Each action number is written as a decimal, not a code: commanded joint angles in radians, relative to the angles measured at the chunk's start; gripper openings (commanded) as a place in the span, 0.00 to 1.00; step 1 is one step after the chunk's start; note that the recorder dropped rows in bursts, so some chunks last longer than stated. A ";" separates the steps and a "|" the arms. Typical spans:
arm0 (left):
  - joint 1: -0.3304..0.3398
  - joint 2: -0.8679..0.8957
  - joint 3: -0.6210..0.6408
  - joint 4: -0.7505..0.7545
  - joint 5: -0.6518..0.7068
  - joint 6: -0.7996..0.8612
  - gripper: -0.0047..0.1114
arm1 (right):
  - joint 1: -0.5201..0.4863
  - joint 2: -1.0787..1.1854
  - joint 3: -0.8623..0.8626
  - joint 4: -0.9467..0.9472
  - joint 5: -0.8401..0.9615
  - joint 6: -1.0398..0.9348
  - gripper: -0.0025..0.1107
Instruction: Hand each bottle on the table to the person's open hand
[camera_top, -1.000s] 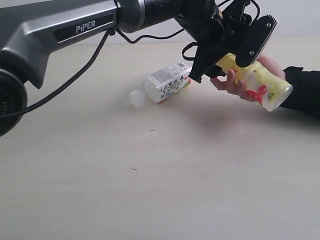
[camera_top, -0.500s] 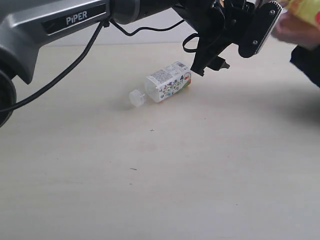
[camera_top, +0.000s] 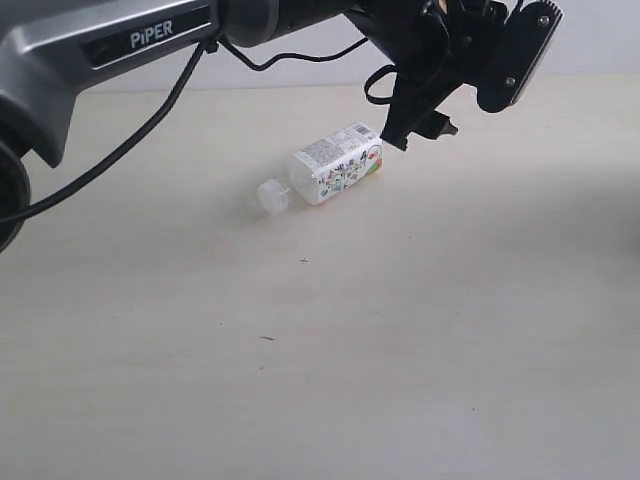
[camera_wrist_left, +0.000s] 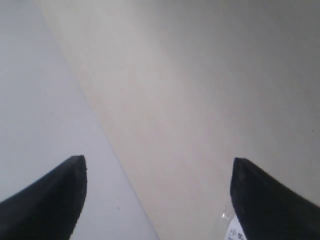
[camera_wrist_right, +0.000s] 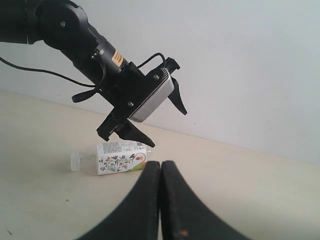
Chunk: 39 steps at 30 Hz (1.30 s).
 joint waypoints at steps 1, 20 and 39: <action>-0.002 -0.039 -0.004 0.067 0.018 -0.122 0.69 | -0.003 -0.003 0.003 -0.003 -0.007 -0.001 0.02; -0.002 -0.180 -0.004 0.045 0.500 -0.745 0.69 | -0.003 -0.003 0.003 -0.003 -0.007 -0.001 0.02; 0.161 -0.366 0.156 -0.114 0.500 -1.156 0.04 | -0.003 -0.003 0.003 -0.003 -0.014 -0.001 0.02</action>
